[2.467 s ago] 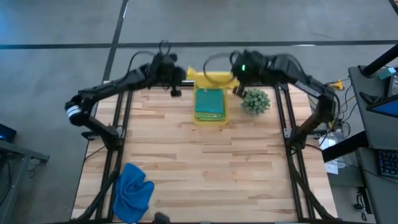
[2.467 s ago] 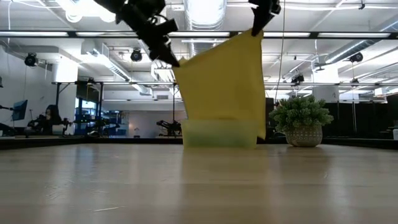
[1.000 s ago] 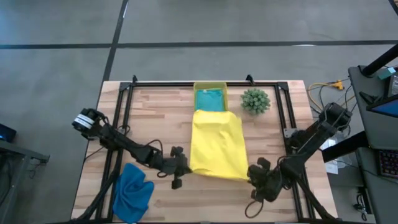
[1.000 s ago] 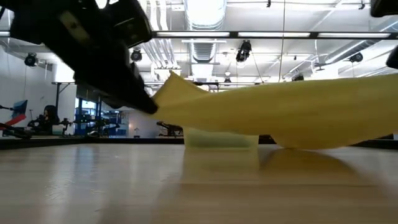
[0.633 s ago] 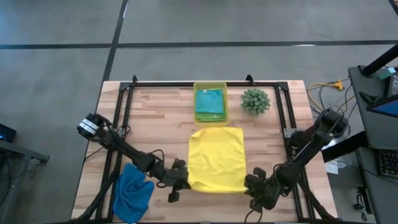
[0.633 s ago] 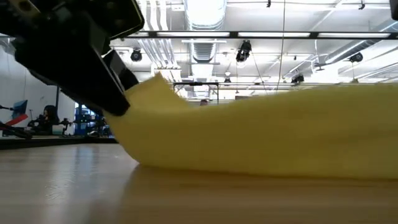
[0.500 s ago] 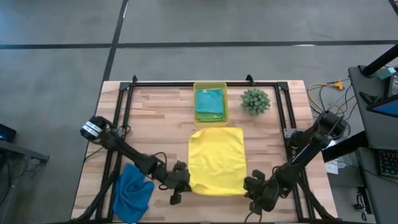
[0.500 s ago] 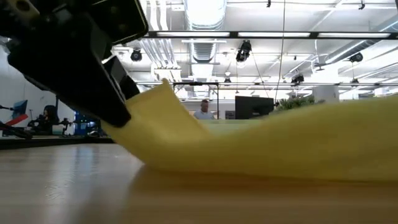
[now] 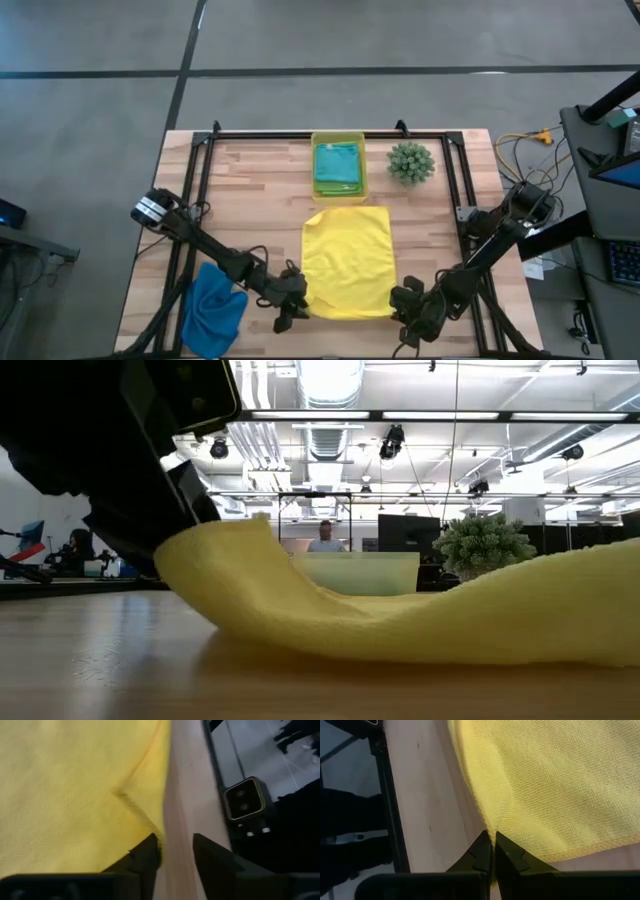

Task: Fold microfiber towels
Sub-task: Fold the yellow microfiber cloth

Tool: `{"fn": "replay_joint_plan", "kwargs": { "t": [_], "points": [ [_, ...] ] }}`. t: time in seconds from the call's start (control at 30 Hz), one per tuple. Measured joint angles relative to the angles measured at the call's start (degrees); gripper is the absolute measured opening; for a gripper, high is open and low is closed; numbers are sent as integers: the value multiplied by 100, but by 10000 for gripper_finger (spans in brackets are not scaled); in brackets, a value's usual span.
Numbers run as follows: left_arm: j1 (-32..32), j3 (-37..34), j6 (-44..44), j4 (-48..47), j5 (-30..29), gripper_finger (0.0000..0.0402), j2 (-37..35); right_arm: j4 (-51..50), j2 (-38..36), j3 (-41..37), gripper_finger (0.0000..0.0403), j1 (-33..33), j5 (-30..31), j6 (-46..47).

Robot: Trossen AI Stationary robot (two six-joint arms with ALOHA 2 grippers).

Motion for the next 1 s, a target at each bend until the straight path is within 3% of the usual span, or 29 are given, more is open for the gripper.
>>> {"fn": "replay_joint_plan", "kwargs": {
  "t": [0.13, 0.3, 0.57, 1.0],
  "points": [
    [0, -2, -11, -12, 21, 161, -8, 37, -2, 0, 8, 0, 2, 0],
    [28, -9, -432, -19, -29, 190, -8, 53, -4, 0, 9, 0, 4, 2],
    [165, -9, -1481, -8, -31, 194, -1, 97, -9, 0, 8, 0, 9, 36],
    [722, -11, -1805, 12, 347, 194, 38, 116, -11, 0, 8, 0, 2, 50]
  ]
}}
